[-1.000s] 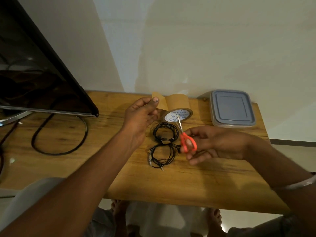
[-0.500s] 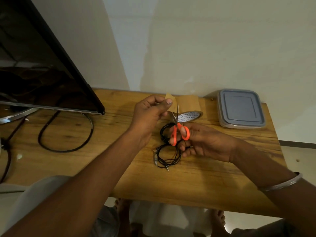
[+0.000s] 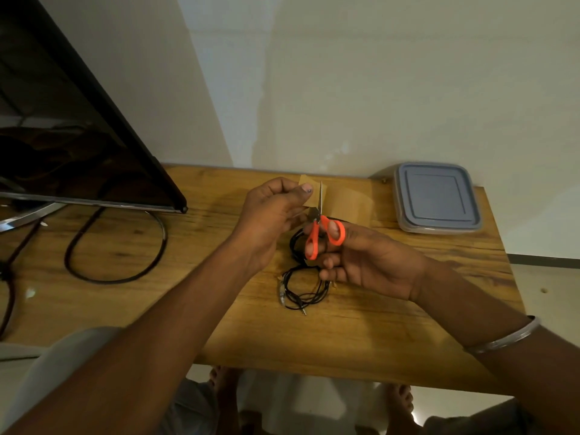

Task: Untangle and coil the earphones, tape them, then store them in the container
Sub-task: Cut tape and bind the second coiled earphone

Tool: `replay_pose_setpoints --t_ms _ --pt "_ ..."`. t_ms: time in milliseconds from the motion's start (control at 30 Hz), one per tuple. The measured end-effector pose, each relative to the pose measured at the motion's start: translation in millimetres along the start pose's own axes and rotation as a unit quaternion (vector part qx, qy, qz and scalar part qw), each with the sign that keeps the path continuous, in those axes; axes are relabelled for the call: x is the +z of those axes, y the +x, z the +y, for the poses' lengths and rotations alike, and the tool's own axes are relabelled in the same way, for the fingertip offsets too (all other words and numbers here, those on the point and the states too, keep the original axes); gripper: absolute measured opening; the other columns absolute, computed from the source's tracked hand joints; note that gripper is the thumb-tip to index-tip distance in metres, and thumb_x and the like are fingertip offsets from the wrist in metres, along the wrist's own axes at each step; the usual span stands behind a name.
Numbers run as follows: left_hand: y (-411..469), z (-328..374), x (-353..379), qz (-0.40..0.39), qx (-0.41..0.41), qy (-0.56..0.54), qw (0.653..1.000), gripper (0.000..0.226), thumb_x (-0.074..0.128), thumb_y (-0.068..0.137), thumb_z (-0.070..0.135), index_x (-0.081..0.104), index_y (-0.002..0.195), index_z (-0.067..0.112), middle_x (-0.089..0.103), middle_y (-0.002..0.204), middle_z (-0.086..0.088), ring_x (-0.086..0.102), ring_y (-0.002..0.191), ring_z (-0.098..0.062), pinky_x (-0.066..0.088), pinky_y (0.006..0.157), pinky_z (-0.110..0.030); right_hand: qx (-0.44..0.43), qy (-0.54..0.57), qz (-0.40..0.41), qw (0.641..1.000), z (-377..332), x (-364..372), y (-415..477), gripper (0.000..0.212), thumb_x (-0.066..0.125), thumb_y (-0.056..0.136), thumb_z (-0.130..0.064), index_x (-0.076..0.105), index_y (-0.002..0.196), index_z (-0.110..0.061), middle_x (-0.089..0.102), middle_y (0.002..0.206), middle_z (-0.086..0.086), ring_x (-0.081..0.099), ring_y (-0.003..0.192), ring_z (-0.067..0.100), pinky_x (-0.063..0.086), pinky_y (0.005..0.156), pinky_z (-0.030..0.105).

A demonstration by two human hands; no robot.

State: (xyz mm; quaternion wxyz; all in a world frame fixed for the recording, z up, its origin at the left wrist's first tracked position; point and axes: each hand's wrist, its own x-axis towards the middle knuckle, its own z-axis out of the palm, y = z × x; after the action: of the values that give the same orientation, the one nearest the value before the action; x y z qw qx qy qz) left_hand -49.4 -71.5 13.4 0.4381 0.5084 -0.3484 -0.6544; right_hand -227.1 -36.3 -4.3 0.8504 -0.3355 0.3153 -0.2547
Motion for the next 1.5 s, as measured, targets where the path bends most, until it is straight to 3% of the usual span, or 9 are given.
replay_pose_setpoints --t_ms 267,700,833,900,1067,1233,1333,1400,1500 --pt "-2 1 1 -0.037 -0.017 0.017 0.999 0.024 0.062 0.093 0.007 0.055 0.072 0.017 0.066 0.071 0.003 0.067 0.065 -0.015 0.05 0.065 -0.032 -0.017 0.04 0.019 0.999 9 2 2 0.065 0.086 0.072 -0.044 0.062 0.122 -0.009 0.067 0.1 0.008 0.057 0.066 0.008 0.059 0.071 0.029" --pt "6 -5 -7 -0.044 -0.049 0.021 0.998 0.026 0.061 0.095 0.011 0.053 0.072 0.021 0.064 0.089 -0.004 0.063 0.085 -0.023 0.048 0.083 -0.039 -0.035 0.027 0.05 0.998 15 7 4 0.05 0.075 0.081 -0.028 0.066 0.125 -0.008 0.063 0.089 0.004 0.045 0.057 0.004 0.058 0.064 0.026" --pt "2 0 -4 -0.1 -0.051 -0.009 0.994 0.002 0.056 0.098 0.013 0.054 0.099 0.011 0.057 0.106 -0.017 0.061 0.074 -0.018 0.055 0.076 -0.035 -0.051 0.03 0.078 0.995 8 5 4 0.027 0.06 0.092 -0.02 0.068 0.115 -0.009 0.061 0.088 0.003 0.042 0.056 0.004 0.058 0.063 0.025" --pt "1 -1 -2 -0.11 -0.046 -0.019 0.993 0.011 0.055 0.099 0.015 0.052 0.108 0.011 0.058 0.106 -0.016 0.062 0.078 -0.02 0.057 0.079 -0.036 -0.048 -0.008 0.094 0.994 1 -1 2 0.032 0.06 0.092 -0.02 0.067 0.12 -0.007 0.062 0.088 0.002 0.042 0.058 0.006 0.057 0.064 0.026" --pt "1 0 0 -0.097 -0.049 -0.065 0.992 0.017 0.051 0.101 0.018 0.055 0.115 0.01 0.071 0.096 -0.002 0.07 0.087 -0.024 0.058 0.084 -0.038 0.032 -0.101 0.038 0.994 -16 -14 -6 0.067 0.067 0.086 -0.048 0.057 0.135 -0.003 0.065 0.107 0.007 0.053 0.078 0.013 0.056 0.077 0.036" --pt "-1 -1 4 -0.092 -0.06 -0.072 0.991 0.018 0.051 0.101 0.021 0.054 0.117 0.011 0.063 0.12 -0.009 0.072 0.087 -0.023 0.059 0.082 -0.037 0.046 -0.16 0.013 0.986 -26 -15 -12 0.057 0.072 0.083 -0.055 0.065 0.119 -0.01 0.066 0.11 0.01 0.057 0.084 0.018 0.056 0.078 0.038" --pt "0 -2 4 -0.083 -0.068 -0.069 0.992 0.015 0.052 0.101 0.021 0.056 0.114 0.012 0.063 0.121 -0.008 0.069 0.107 -0.033 0.055 0.093 -0.042 0.048 -0.398 0.034 0.916 -43 -9 -29 0.018 0.064 0.094 -0.04 0.074 0.102 -0.028 0.07 0.096 0.004 0.064 0.08 0.017 0.055 0.075 0.03" --pt "1 -3 3 -0.072 -0.065 -0.047 0.994 0.018 0.054 0.1 0.023 0.057 0.114 0.013 0.063 0.127 -0.008 0.07 0.108 -0.03 0.052 0.099 -0.043 0.077 -0.56 0.022 0.825 -54 -12 -45 0.016 0.063 0.096 -0.032 0.072 0.109 -0.029 0.07 0.092 -0.001 0.066 0.076 0.009 0.053 0.069 0.022" --pt "2 -3 1 -0.052 -0.044 -0.008 0.998 0.021 0.057 0.098 0.026 0.058 0.112 0.011 0.064 0.13 -0.01 0.072 0.103 -0.026 0.055 0.097 -0.044 0.185 -0.652 0.107 0.728 -57 -23 -59 0.023 0.067 0.094 -0.031 0.064 0.116 -0.03 0.069 0.101 -0.006 0.07 0.073 0.009 0.056 0.068 0.021"
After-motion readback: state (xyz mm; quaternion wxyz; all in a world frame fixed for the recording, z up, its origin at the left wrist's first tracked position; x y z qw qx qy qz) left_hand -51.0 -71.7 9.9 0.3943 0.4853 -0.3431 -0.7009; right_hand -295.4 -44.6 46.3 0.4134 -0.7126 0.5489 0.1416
